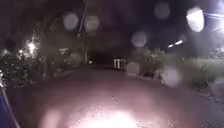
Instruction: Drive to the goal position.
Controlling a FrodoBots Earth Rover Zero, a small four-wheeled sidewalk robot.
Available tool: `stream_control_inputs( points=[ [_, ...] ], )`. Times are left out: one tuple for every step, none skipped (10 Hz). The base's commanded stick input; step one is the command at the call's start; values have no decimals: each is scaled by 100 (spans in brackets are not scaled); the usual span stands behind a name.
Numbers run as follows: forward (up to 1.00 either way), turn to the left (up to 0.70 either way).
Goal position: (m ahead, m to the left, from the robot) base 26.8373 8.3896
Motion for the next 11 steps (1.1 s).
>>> stream_control_inputs(
  points=[
    [0,9],
    [0,0],
    [0,0],
    [0,0],
    [0,0],
    [0,0],
    [0,0],
    [0,0],
    [5,0],
    [50,0],
    [50,0]
  ],
)
